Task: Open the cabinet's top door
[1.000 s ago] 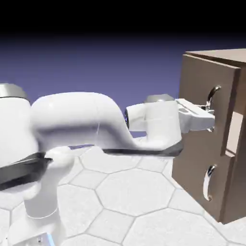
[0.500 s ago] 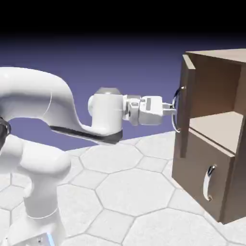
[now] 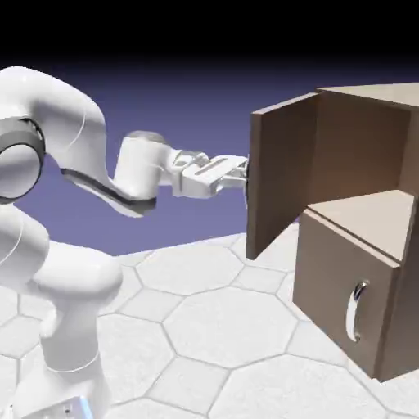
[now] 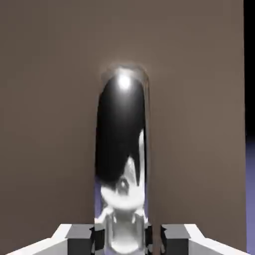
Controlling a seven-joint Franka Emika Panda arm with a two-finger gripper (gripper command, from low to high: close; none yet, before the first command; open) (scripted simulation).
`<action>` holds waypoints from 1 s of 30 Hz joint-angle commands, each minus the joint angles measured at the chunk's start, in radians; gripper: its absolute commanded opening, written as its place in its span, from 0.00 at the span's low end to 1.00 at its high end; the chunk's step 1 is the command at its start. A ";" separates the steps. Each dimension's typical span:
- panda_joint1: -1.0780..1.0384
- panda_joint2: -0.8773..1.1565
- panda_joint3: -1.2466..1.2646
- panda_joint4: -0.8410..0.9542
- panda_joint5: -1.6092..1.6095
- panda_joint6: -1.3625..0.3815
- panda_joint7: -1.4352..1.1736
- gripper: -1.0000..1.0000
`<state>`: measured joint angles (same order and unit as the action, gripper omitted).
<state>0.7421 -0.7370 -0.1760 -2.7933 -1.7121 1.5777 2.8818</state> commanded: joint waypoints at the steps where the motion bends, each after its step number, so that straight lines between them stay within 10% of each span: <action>1: -0.037 0.001 0.027 0.003 0.006 0.026 0.008 0.00; 23: -0.834 -0.084 0.516 -0.011 0.054 0.652 0.043 0.00; 30: -0.873 -0.070 0.734 0.033 0.334 0.477 -0.039 0.00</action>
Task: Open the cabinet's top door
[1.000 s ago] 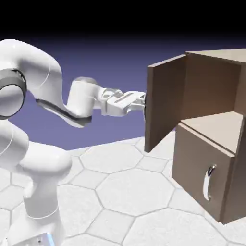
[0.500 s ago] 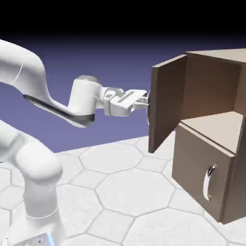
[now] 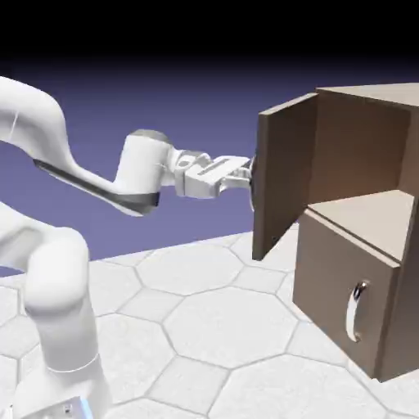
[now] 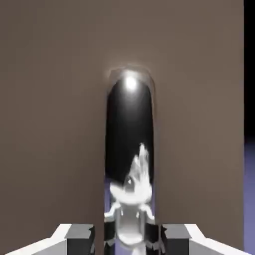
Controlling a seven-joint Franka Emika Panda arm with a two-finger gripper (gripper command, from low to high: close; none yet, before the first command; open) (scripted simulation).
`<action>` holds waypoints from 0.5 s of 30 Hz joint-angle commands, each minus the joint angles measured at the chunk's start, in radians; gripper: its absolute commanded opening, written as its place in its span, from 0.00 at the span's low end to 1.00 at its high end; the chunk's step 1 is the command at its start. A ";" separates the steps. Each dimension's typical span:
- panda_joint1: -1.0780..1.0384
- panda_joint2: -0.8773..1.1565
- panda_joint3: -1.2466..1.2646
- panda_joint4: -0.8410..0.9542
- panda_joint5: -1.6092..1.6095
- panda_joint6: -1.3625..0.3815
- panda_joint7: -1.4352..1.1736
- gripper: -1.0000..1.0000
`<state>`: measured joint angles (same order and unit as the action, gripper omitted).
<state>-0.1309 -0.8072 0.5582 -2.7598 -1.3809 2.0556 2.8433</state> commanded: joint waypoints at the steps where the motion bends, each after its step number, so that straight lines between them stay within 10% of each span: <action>1: 0.003 0.011 0.031 0.014 0.045 -0.045 -0.009 0.00; 15: -0.194 0.300 0.501 0.378 0.396 -0.644 0.009 0.00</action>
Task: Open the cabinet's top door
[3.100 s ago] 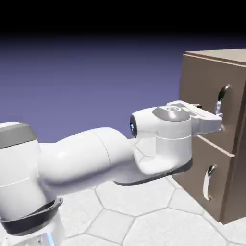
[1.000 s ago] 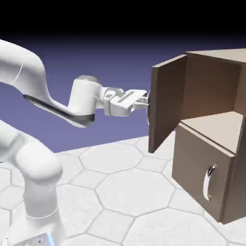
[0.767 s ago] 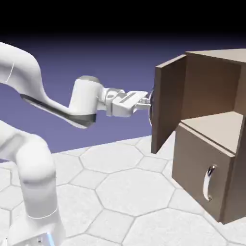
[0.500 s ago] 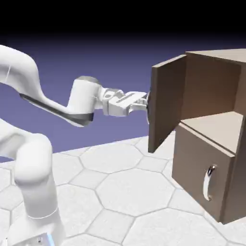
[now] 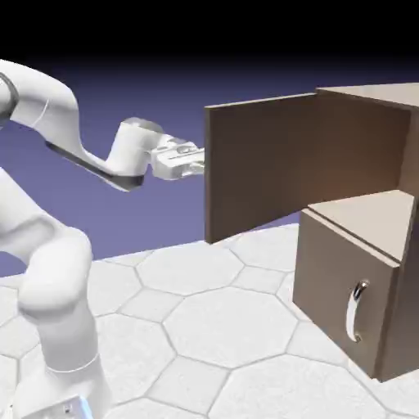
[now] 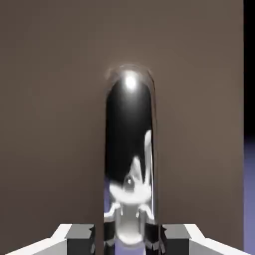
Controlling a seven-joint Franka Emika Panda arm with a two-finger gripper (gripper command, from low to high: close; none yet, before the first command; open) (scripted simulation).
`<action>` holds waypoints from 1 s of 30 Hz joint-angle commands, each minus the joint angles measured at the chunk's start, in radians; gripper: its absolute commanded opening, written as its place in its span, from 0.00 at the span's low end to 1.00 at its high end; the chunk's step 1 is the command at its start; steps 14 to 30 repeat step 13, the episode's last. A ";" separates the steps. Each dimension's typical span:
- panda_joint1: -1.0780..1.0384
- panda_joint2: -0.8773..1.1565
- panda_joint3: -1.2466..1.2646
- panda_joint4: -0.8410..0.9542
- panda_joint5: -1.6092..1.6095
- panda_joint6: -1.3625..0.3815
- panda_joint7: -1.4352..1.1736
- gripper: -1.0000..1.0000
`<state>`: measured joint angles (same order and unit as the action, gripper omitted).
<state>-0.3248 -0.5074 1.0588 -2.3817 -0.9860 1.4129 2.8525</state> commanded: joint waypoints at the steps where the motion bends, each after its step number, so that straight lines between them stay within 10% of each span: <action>1: -0.028 0.023 0.037 0.028 0.011 -0.037 0.007 0.00; 13: -0.426 0.126 0.465 0.267 0.096 -0.278 0.042 0.00; 30: -0.426 0.126 0.465 0.267 0.096 -0.278 0.042 0.00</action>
